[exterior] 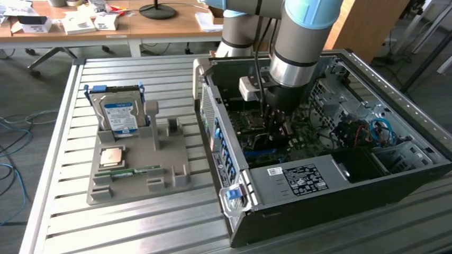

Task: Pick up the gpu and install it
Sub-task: 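Insert the gpu into the slot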

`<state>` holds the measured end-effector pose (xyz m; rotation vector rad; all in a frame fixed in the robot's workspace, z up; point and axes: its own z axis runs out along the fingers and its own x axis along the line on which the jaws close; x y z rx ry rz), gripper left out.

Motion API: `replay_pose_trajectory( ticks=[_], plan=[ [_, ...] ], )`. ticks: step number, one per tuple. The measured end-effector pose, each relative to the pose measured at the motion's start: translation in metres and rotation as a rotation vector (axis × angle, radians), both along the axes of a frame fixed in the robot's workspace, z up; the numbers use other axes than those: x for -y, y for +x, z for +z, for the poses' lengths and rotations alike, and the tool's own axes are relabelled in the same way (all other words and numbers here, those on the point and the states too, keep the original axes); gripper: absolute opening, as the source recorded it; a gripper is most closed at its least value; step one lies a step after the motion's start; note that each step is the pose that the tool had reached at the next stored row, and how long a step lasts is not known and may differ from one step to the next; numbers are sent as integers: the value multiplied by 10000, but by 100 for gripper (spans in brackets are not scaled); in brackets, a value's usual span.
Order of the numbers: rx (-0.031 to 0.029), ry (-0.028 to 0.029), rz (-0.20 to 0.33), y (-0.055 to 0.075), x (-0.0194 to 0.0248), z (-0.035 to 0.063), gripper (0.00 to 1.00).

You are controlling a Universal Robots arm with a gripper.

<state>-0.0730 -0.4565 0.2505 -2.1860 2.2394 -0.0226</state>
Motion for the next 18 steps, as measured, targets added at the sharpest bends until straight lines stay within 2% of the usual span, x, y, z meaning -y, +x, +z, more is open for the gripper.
replay_pose_trajectory(
  ticks=[18],
  plan=[
    [-1,-1,1,5,0,-7,26]
  ],
)
